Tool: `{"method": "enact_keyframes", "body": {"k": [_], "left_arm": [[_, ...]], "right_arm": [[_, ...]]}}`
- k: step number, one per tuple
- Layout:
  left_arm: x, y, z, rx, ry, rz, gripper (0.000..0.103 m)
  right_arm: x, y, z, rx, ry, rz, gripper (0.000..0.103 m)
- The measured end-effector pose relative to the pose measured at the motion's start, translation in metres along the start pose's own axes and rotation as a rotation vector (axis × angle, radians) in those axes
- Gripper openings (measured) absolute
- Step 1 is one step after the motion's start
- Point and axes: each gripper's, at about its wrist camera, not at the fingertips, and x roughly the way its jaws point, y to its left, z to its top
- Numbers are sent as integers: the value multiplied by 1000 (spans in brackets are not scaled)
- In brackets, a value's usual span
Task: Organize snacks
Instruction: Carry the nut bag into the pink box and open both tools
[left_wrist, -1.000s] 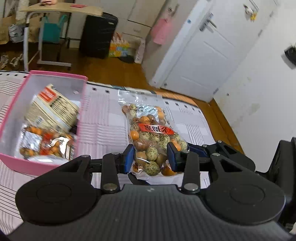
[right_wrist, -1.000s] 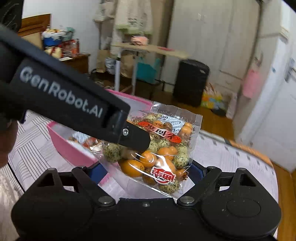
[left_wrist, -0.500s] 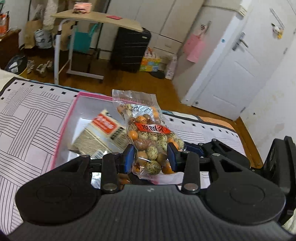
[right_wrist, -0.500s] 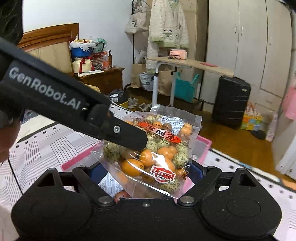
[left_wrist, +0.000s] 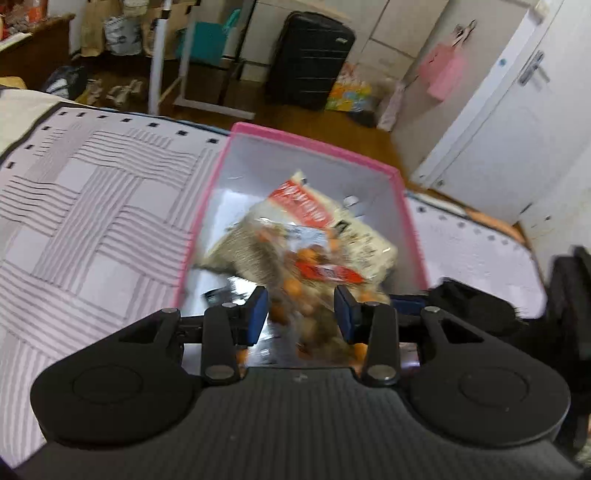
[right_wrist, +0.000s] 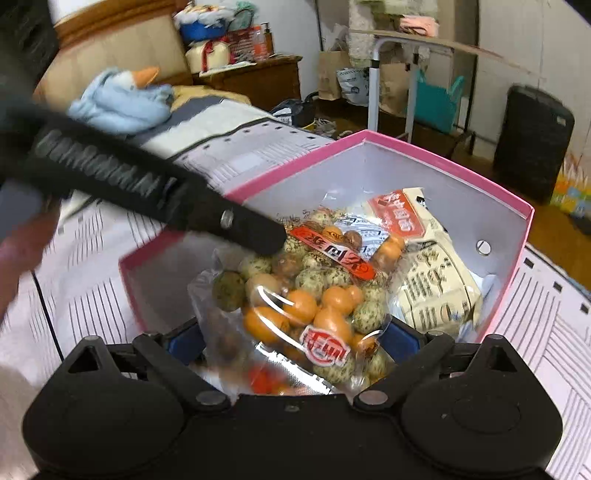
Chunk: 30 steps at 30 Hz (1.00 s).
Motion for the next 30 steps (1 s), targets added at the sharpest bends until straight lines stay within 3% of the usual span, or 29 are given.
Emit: {"method": "enact_keyframes", "body": {"k": [13, 18, 24, 27, 30], "left_arm": [[-11, -15, -11, 35, -25, 38, 33], [-10, -14, -13, 33, -34, 106, 29], [-18, -14, -14, -6, -65, 100, 29], [-26, -13, -13, -34, -99, 91, 29], [-28, -12, -12, -44, -117, 97, 29]], "right_arm": [[-50, 1, -15, 89, -46, -12, 101], [-65, 6, -25, 93, -86, -5, 101], [-62, 9, -21, 82, -120, -69, 98], [-44, 7, -3, 28, -100, -82, 101], [-8, -1, 13, 3, 50, -96, 101]]}}
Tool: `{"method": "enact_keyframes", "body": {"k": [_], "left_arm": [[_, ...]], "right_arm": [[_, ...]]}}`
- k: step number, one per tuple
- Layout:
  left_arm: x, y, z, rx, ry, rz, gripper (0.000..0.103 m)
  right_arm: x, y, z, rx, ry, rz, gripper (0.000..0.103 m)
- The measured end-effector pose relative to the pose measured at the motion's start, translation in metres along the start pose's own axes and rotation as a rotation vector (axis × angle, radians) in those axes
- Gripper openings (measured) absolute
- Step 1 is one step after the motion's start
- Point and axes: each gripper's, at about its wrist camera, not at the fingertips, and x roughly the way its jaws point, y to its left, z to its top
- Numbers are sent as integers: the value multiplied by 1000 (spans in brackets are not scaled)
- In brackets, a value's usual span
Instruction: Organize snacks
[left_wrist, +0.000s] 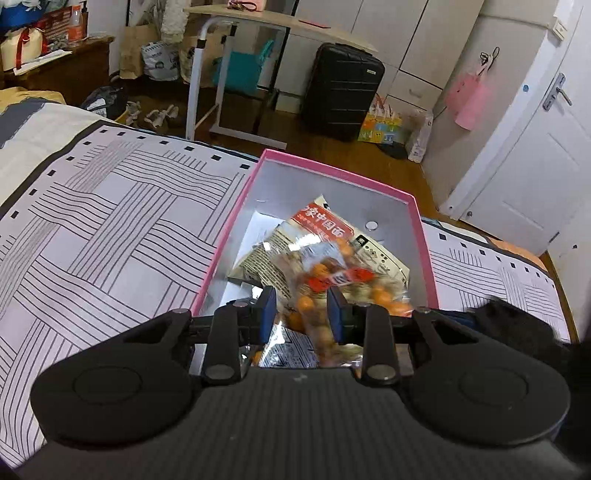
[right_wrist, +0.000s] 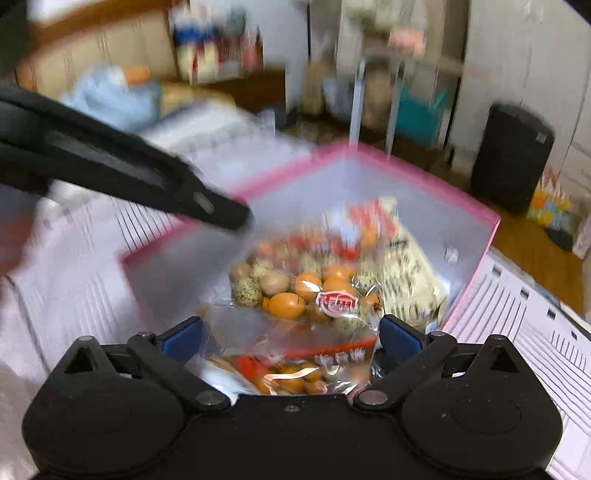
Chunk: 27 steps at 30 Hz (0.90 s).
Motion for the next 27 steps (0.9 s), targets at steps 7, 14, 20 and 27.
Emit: {"method": "enact_keyframes", "body": {"k": [7, 14, 20, 27], "left_arm": [[1, 0, -5, 6, 6, 24, 29], [-20, -24, -9, 71, -36, 36, 30], [-54, -59, -11, 168, -104, 50, 34], [-95, -93, -29, 252, -131, 66, 45]], "right_arm": [[-35, 11, -19, -7, -60, -39, 99], [-96, 2, -57, 55, -214, -116, 99], [-122, -6, -78, 112, -299, -202, 98], [-176, -19, -82, 212, -377, -234, 99]]}}
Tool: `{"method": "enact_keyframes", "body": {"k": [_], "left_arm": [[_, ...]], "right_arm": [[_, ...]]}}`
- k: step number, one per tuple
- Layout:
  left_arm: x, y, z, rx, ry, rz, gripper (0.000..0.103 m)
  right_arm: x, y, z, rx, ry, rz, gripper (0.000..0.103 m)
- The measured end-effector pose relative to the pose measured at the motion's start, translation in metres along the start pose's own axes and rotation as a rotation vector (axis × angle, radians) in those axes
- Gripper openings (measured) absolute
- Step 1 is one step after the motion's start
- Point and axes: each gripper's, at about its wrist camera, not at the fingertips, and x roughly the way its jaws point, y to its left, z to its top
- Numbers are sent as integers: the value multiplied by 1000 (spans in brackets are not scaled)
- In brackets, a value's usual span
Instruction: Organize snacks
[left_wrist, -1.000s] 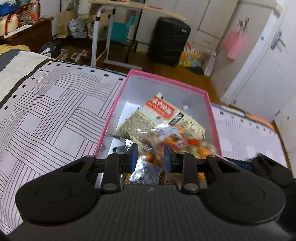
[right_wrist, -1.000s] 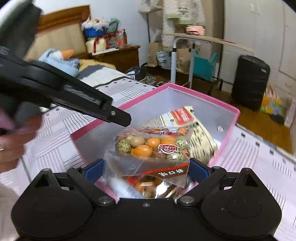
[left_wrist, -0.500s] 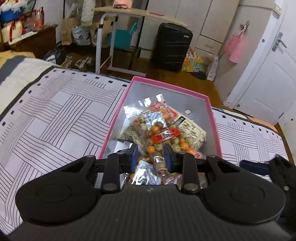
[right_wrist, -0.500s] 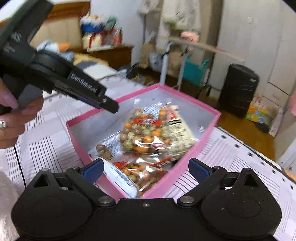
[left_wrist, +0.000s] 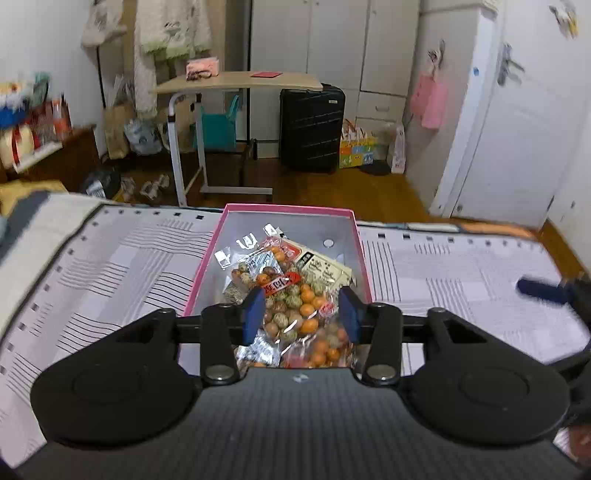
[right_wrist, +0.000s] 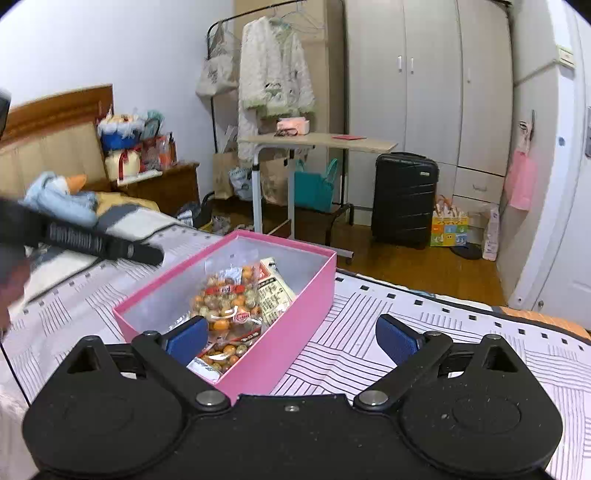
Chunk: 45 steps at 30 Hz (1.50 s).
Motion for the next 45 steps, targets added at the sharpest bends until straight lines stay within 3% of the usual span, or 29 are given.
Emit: {"method": "enact_keyframes", "body": {"k": [6, 17, 25, 45], "left_arm": [[-26, -22, -11, 16, -17, -26, 57], [-59, -47, -41, 33, -81, -37, 80], [-67, -57, -61, 46, -93, -30, 96], [-76, -65, -81, 51, -65, -15, 101]], "right_arm": [[-42, -15, 1, 38, -58, -51, 100], [-79, -22, -25, 180, 20, -260, 103], [-97, -17, -43, 202, 112, -326, 103], [-114, -4, -54, 184, 61, -375, 103]]}}
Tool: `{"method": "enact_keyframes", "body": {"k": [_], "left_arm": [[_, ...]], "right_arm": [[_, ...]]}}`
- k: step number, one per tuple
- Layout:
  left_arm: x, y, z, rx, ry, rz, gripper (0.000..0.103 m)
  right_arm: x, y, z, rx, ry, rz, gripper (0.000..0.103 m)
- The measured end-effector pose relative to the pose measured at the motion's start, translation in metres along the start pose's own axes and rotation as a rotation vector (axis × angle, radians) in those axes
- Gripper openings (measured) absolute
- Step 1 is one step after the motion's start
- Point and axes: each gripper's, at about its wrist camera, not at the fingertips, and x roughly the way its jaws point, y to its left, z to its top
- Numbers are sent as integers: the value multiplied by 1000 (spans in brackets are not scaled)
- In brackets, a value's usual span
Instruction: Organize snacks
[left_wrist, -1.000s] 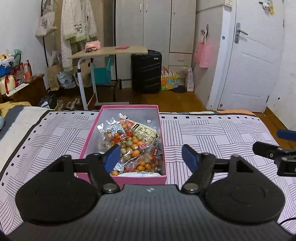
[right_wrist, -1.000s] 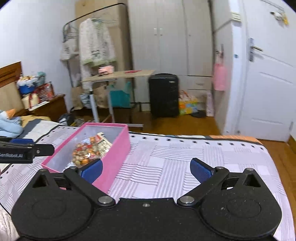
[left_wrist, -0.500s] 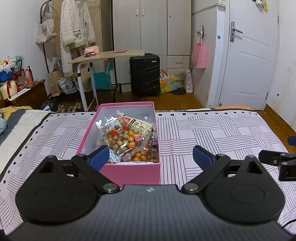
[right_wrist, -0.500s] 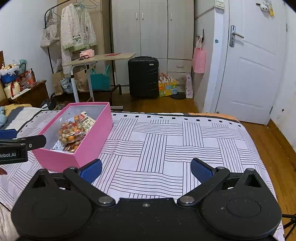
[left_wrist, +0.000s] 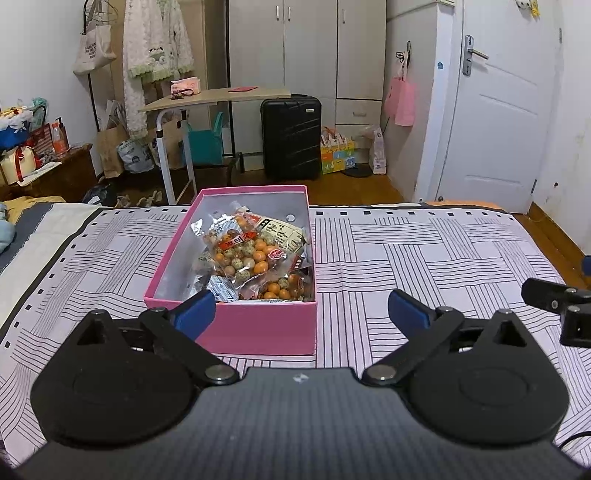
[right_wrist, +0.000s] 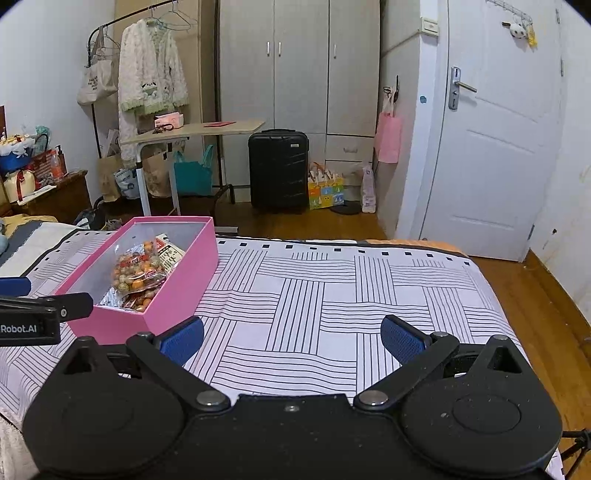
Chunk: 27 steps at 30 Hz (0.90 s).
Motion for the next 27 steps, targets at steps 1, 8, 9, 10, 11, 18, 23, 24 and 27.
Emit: {"method": "enact_keyframes", "body": {"k": [1, 8, 9, 10, 11, 18, 23, 24, 27], "left_arm": [[-1, -1, 1, 0, -1, -3, 101], [-9, -5, 1, 17, -13, -6, 101], [-9, -5, 1, 20, -14, -6, 101], [-9, -6, 1, 21, -14, -6, 101], [-9, -6, 0, 22, -14, -5, 101], [-7, -7, -1, 18, -7, 14, 101], [-5, -8, -2, 21, 3, 39, 101], [-5, -8, -2, 21, 3, 40, 101], [-5, -8, -2, 18, 4, 35, 101]], "right_arm": [[-2, 2, 0, 0, -2, -1, 103], [-8, 4, 2, -10, -11, -16, 103], [-7, 3, 1, -8, -9, -16, 103], [-7, 4, 1, -6, -6, -16, 103], [-6, 4, 1, -4, -2, -17, 103], [-3, 1, -2, 1, 12, -23, 103], [-3, 0, -2, 0, 15, -24, 103], [-3, 0, -2, -1, 16, -24, 103], [-2, 0, -2, -4, 18, -25, 103]]}}
